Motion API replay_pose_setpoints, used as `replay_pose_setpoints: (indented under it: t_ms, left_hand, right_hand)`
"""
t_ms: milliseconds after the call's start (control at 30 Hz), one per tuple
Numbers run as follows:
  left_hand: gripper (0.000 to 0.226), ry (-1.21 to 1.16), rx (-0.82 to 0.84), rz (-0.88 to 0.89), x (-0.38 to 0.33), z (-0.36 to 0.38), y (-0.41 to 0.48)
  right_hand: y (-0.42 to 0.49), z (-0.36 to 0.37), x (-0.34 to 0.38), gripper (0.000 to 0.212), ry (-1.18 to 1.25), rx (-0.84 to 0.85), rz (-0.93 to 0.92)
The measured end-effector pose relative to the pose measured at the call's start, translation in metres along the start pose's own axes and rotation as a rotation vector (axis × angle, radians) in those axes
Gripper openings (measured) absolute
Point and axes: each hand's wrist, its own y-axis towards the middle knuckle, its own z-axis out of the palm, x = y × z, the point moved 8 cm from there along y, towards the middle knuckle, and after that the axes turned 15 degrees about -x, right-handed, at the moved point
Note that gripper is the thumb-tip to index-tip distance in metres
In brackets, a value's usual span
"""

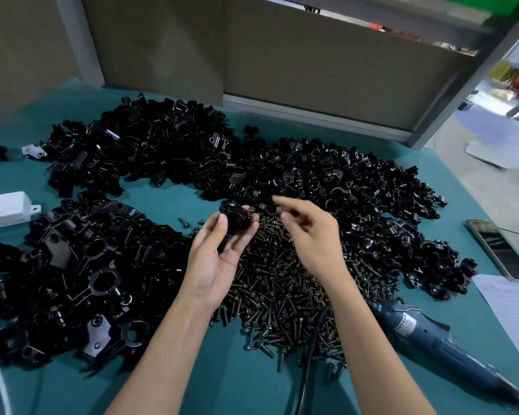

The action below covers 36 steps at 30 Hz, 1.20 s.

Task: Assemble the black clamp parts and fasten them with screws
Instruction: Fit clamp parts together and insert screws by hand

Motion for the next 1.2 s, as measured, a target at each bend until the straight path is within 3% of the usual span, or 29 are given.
replay_pose_setpoints:
  t_ms: [133,267,500,633,767,867,967,1033,1100,1200]
  left_hand:
    - [0.042,-0.047,-0.016,-0.001,0.0,-0.001,0.0]
    - [0.032,-0.004,0.01,0.043,-0.003,0.0,0.001]
    - [0.019,0.039,-0.004,0.08,-0.004,-0.005,0.006]
    - [0.02,0.029,-0.007,0.065,-0.003,-0.005,0.006]
    - [0.031,0.026,0.002,0.055,-0.002,-0.002,0.004]
    - [0.032,0.033,0.019,0.048,0.001,0.0,0.003]
    - [0.033,0.057,0.036,0.055,0.003,0.0,0.003]
    - [0.036,0.07,0.049,0.063,0.003,-0.001,0.004]
    - [0.038,0.075,0.056,0.062,0.004,-0.001,0.005]
    - [0.04,0.09,0.048,0.071,0.004,-0.002,0.006]
  right_hand:
    - [-0.006,-0.005,-0.023,0.021,-0.217,0.081,0.072]
    - [-0.018,0.011,-0.017,0.014,-0.319,0.179,0.006]
    - [-0.02,0.035,-0.011,0.008,-0.432,0.2,-0.029]
    - [-0.015,0.039,-0.013,0.019,-0.403,0.311,0.022]
    - [-0.02,0.037,-0.007,0.03,-0.453,0.405,-0.064]
    - [-0.023,0.031,-0.003,0.035,-0.499,0.412,-0.098]
    - [-0.025,0.03,0.0,0.015,-0.561,0.421,-0.158]
    - [-0.029,0.028,-0.003,0.017,-0.595,0.428,-0.156]
    - [-0.027,0.021,-0.008,0.018,-0.529,0.39,-0.07]
    - [-0.016,0.004,-0.003,0.011,-0.267,0.205,0.062]
